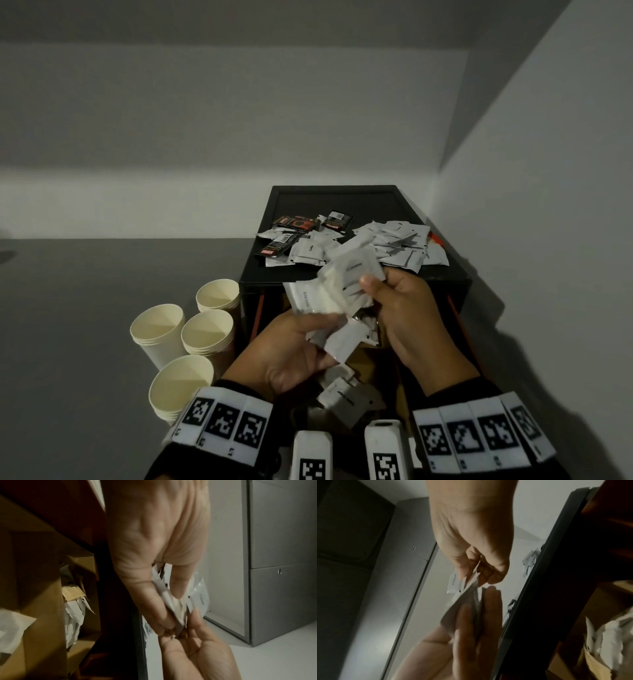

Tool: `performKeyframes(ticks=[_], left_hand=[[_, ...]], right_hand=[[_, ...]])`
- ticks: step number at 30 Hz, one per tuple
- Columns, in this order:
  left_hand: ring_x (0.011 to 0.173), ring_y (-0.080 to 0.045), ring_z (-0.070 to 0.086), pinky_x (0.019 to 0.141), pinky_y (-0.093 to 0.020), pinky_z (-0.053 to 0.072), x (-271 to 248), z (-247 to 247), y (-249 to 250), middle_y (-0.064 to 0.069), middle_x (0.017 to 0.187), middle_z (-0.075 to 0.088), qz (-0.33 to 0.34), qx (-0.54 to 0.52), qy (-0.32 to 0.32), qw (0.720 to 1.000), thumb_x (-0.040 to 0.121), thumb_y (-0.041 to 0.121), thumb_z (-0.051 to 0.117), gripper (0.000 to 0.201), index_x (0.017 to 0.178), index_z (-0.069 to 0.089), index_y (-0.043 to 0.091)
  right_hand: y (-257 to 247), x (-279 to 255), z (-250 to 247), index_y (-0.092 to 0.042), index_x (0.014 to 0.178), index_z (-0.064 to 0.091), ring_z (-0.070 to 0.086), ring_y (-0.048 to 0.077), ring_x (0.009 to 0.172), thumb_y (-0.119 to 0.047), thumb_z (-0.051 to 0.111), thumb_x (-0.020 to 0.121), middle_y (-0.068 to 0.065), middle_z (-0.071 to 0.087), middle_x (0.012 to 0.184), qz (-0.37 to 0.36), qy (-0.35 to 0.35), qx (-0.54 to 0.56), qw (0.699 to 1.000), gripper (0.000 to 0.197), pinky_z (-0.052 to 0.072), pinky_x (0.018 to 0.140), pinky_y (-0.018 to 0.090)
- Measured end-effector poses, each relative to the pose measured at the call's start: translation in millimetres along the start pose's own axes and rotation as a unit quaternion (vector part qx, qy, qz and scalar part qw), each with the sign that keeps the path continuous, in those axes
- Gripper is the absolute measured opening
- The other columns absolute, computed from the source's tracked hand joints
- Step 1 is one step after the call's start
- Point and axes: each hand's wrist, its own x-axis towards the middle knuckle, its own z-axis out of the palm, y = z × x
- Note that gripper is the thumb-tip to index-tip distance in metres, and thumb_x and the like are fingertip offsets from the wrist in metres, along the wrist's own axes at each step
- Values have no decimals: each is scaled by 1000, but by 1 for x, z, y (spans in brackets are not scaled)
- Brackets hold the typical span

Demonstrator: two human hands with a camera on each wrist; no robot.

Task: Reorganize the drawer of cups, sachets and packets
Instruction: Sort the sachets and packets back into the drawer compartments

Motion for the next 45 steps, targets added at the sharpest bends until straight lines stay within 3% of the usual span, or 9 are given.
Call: performKeyframes(ticks=[7, 12, 18, 25, 29, 32, 35, 41, 45], left_hand=[[73, -27, 70, 56, -38, 59, 2, -5, 7, -15, 83, 71, 25, -39, 93, 995, 93, 6, 48, 15, 104, 59, 7], [82, -28, 66, 58, -40, 57, 2, -9, 8, -16, 92, 70, 31, -47, 128, 990, 95, 5, 45, 18, 106, 60, 7], [85, -26, 63, 54, -36, 57, -2, -19, 18, -16, 105, 64, 36, -11, 160, 986, 94, 7, 48, 26, 120, 53, 6], [77, -23, 67, 55, -32, 58, -8, -26, 26, -14, 98, 67, 39, -10, 161, 986, 91, 28, 51, 36, 120, 56, 7], [65, -21, 69, 51, -31, 57, -9, -30, 29, -14, 97, 65, 47, -32, 149, 987, 93, 41, 44, 46, 121, 55, 7], [62, -21, 70, 46, -30, 55, -8, -32, 30, -14, 101, 64, 45, -38, 160, 985, 96, 40, 41, 47, 129, 51, 7], [69, -24, 70, 45, -32, 55, -5, -32, 29, -14, 104, 64, 51, -46, 186, 980, 97, 32, 43, 43, 132, 48, 8], [87, -28, 64, 46, -36, 56, -2, -33, 30, -17, 122, 60, 64, -47, 215, 973, 98, 25, 44, 39, 133, 46, 9], [81, -27, 65, 45, -35, 56, -3, -30, 32, -17, 111, 63, 67, -57, 208, 974, 99, 25, 43, 35, 129, 47, 7]], right_hand=[[-5, 9, -25, -14, 83, 64, 69, 13, 72, 0, 53, 90, -2, 72, 73, 59, 70, 176, 980, 19, 52, 66, 30], [13, 17, -26, -8, 84, 64, 63, 22, 80, 0, 54, 90, 9, 68, 83, 137, 34, 61, 988, 14, 49, 87, 42], [60, 32, -10, -4, 84, 60, 59, 25, 89, 0, 55, 90, 13, 63, 93, 241, 19, -30, 970, 9, 49, 84, 41], [73, 47, 1, -3, 74, 62, 61, 27, 80, -7, 57, 91, 14, 63, 78, 175, 60, -94, 978, 19, 49, 65, 31], [70, 47, -5, -9, 83, 64, 59, 25, 89, -10, 56, 92, 14, 64, 95, 199, 21, -102, 974, 13, 47, 77, 33], [59, 46, -10, -11, 91, 65, 58, 21, 93, -10, 57, 92, 14, 65, 105, 220, -4, -103, 970, 8, 46, 90, 38], [46, 44, -13, -8, 111, 62, 60, 15, 87, -10, 60, 90, 11, 65, 110, 230, -40, -112, 966, 21, 48, 78, 29], [10, 42, -13, -10, 98, 63, 59, 10, 70, -10, 57, 91, 5, 65, 89, 192, -71, -103, 973, 9, 48, 59, 20], [-7, 53, -8, -6, 97, 63, 55, 8, 63, -9, 54, 93, 5, 62, 79, 140, -32, -87, 986, 10, 48, 55, 19]])
